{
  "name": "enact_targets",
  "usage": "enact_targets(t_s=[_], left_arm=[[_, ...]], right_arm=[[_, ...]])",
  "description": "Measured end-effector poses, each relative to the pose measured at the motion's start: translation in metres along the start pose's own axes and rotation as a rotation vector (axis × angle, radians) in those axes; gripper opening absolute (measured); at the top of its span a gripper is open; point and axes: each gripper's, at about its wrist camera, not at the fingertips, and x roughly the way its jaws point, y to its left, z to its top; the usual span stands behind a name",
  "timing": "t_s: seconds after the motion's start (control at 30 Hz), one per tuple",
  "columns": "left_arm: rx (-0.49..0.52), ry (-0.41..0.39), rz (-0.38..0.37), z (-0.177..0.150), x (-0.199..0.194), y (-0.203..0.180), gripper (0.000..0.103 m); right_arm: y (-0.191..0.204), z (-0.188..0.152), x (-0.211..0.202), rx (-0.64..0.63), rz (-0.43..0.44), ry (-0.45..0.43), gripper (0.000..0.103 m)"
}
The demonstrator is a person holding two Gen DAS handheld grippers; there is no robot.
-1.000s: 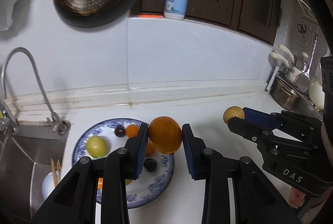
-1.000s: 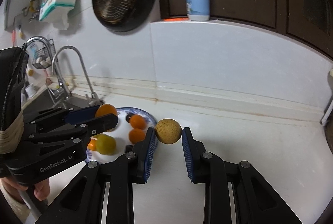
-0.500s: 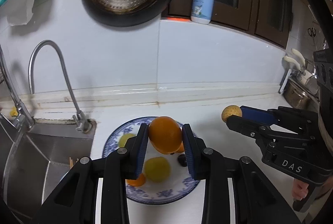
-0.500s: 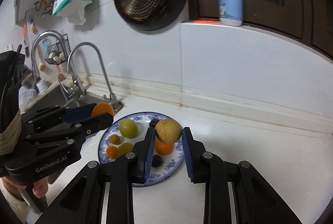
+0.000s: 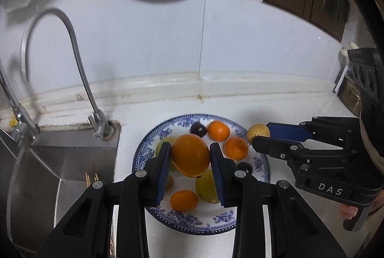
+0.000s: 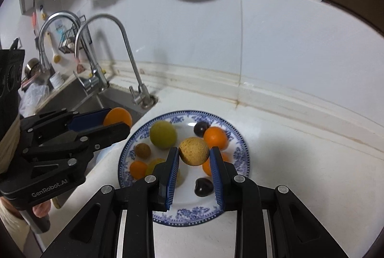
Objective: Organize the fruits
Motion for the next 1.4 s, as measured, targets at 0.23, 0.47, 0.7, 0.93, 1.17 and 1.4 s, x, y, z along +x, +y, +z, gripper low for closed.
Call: enact_targets(t_s=[0.23,0.47,0.7,0.93,1.17,1.4], left_arm=[[-0.023,0.073,-0.018,-0.004,0.03,0.007,0.033],[-0.041,0.093,-0.039,-0.007,0.038,0.007,0.036],[-0.027,0.043,0.008,-0.007,0.014,-0.003,0.042],[-0.04,-0.027,0.053,-0.01,-0.034,-0.016,0.051],[-0.011,-0.115,0.068,-0.017,-0.08,-0.039,0.064],[-0.001,-0.162,0.068,-0.038,-0.113,-0.066,0.07]], right_arm=[[-0.003,0.002,0.028,-0.015,0.008,0.044,0.028],[-0.009,0.004,0.036,-0.001,-0.002,0.051,0.028],[-0.008,-0.004,0.011,0.013,-0.072,0.006,0.037],[-0.007,-0.018,-0.035,0.07,-0.14,-0.071,0.048],[-0.002,-0.037,-0.089,0.125,-0.219,-0.157,0.063],[0.001,-0.067,-0.144,0.168,-0.306,-0.221,0.078]])
